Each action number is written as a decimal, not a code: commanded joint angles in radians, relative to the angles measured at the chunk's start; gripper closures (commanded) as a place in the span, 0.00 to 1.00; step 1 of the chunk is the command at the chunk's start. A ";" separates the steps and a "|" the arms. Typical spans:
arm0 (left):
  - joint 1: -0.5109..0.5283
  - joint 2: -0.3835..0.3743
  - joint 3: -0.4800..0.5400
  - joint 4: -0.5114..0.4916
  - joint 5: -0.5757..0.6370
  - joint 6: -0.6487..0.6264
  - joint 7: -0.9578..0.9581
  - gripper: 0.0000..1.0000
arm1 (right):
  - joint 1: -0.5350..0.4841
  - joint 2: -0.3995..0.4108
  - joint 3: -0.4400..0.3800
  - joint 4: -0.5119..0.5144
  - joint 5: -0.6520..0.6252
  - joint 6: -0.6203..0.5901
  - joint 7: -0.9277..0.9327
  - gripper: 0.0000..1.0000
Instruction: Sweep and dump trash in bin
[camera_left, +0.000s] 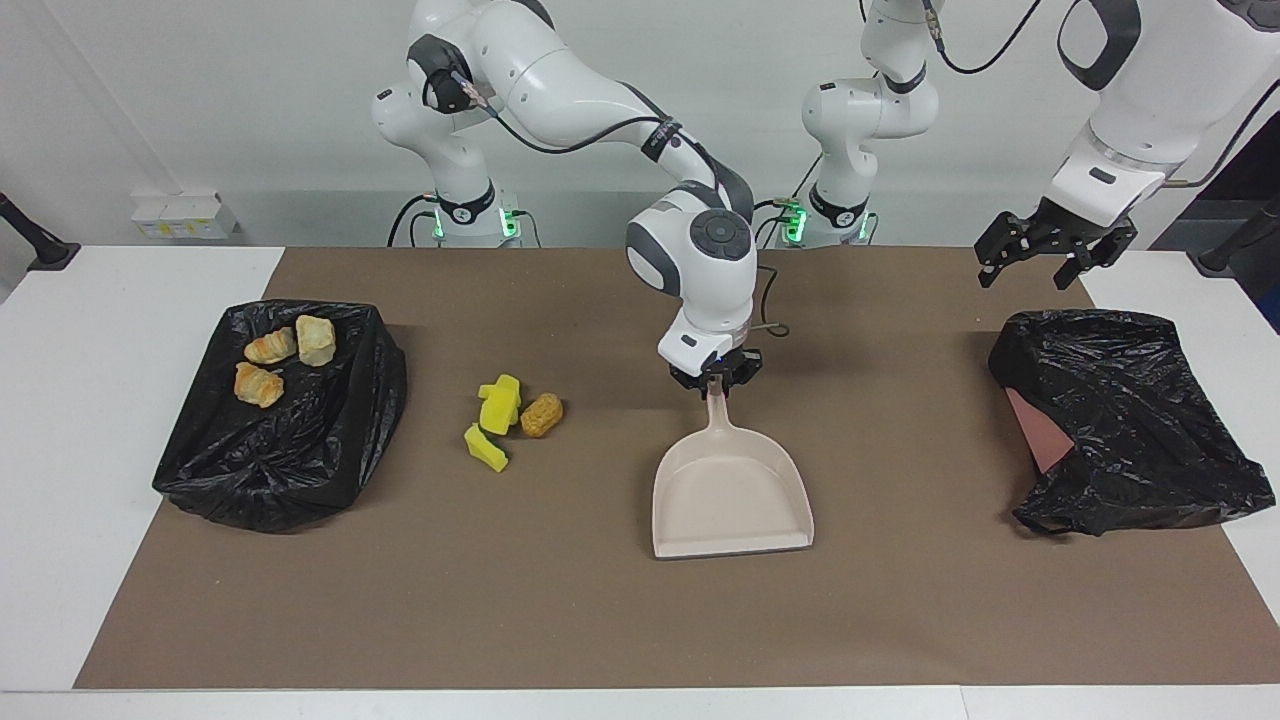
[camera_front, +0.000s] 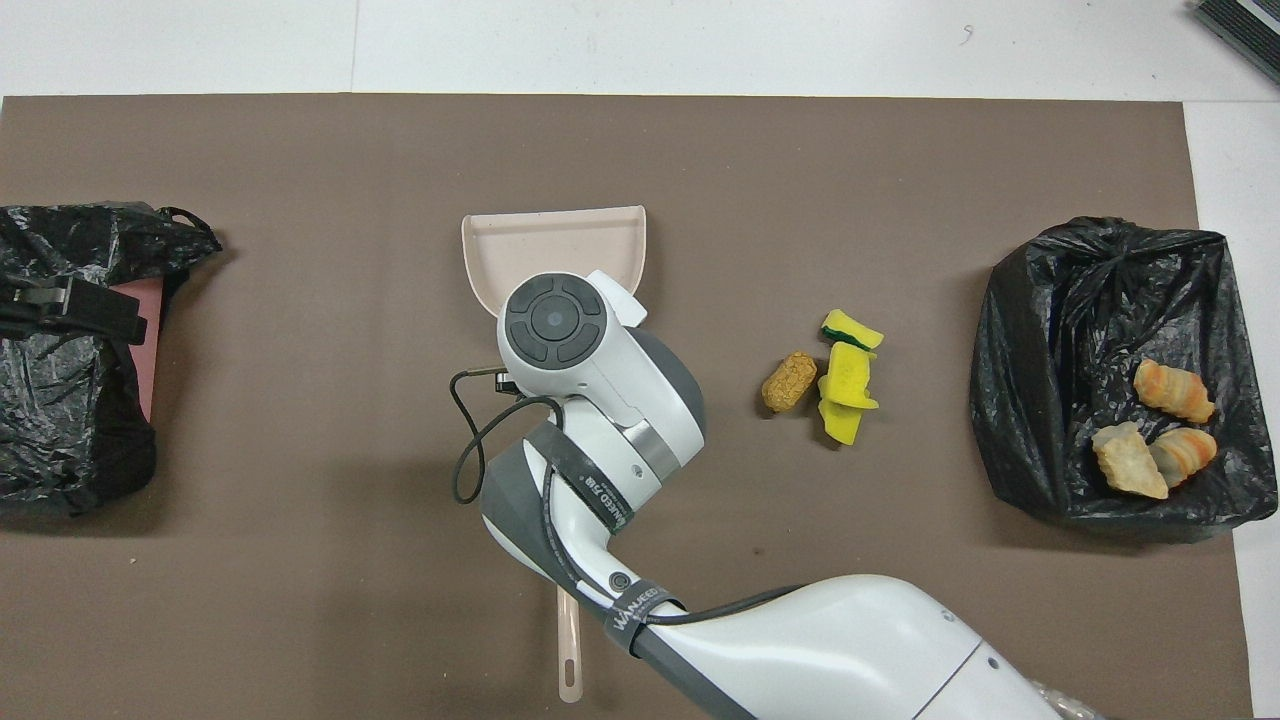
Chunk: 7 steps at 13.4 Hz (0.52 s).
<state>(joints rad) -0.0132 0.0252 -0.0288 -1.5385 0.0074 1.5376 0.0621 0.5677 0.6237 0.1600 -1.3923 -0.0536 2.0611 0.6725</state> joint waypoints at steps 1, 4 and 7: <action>0.001 -0.013 -0.002 -0.003 0.013 -0.013 0.002 0.00 | -0.002 0.001 -0.002 0.026 -0.052 0.005 -0.013 0.00; 0.002 -0.013 -0.002 -0.003 0.013 -0.013 0.002 0.00 | -0.003 -0.128 0.000 -0.083 -0.034 -0.021 -0.030 0.00; 0.001 -0.011 -0.002 -0.003 0.013 -0.013 0.002 0.00 | 0.000 -0.277 0.019 -0.233 0.033 -0.028 -0.028 0.00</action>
<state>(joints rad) -0.0132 0.0252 -0.0291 -1.5385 0.0074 1.5376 0.0621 0.5711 0.4795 0.1708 -1.4740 -0.0727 2.0287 0.6632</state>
